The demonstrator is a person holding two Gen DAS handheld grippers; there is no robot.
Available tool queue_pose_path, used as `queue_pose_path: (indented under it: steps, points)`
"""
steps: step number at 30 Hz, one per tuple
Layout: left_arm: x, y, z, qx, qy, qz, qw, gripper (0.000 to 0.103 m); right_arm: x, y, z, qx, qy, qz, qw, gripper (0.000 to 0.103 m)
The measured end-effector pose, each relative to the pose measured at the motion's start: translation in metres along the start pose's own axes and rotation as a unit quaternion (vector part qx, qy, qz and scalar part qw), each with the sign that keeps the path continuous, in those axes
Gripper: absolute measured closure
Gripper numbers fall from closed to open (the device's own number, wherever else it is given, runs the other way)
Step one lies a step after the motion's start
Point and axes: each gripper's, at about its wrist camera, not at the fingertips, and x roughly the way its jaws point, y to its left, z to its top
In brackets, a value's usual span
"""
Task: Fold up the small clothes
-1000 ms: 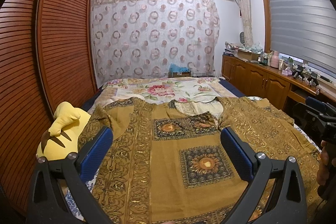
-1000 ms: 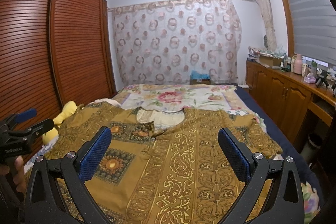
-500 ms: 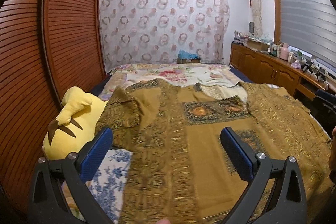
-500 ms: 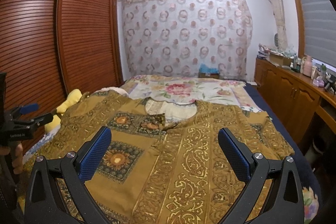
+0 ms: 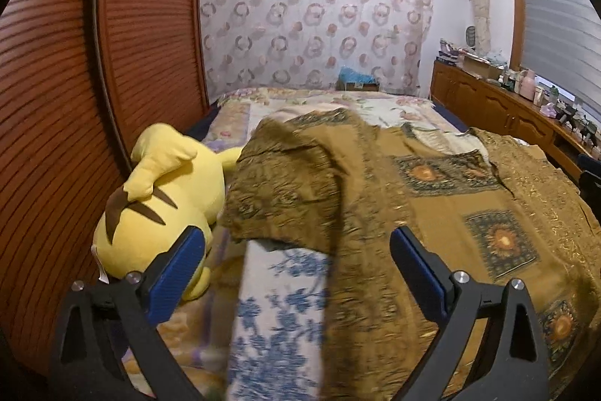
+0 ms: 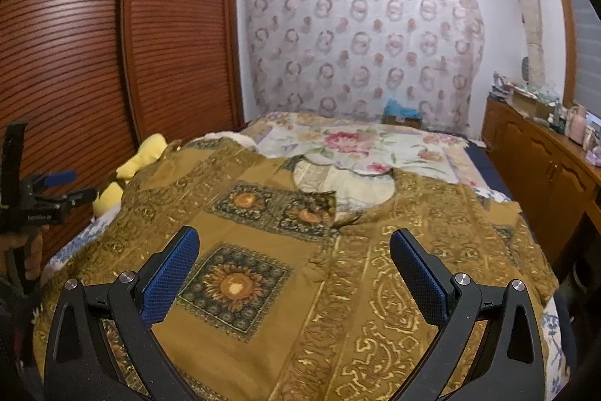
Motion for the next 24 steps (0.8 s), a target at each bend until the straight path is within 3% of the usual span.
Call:
queue_pose_path:
  steps: [7, 12, 16, 22, 23, 24]
  points:
    - [0.037, 0.028, 0.003, -0.01, 0.049, -0.015, 0.9987, 0.009, 0.024, 0.012, 0.001, -0.014, 0.021, 0.021, 0.999, 0.0]
    - [0.062, 0.04, 0.007, -0.027, 0.08, -0.037, 0.9958, 0.018, 0.038, 0.018, 0.002, -0.024, 0.036, 0.029, 0.999, 0.0]
    - [0.082, 0.053, 0.009, -0.068, 0.11, -0.077, 0.9886, 0.034, 0.04, 0.023, 0.002, -0.029, 0.04, 0.033, 0.998, 0.0]
    - [0.096, 0.056, 0.005, -0.081, 0.148, -0.084, 0.9821, 0.064, 0.038, 0.023, -0.001, -0.031, 0.043, 0.037, 0.998, 0.0]
    - [0.097, 0.056, 0.005, -0.082, 0.151, -0.085, 0.9815, 0.073, 0.037, 0.021, -0.001, -0.029, 0.043, 0.037, 0.998, 0.0]
    - [0.096, 0.056, 0.005, -0.082, 0.151, -0.083, 0.9816, 0.074, 0.037, 0.02, -0.002, -0.027, 0.043, 0.037, 0.998, 0.0]
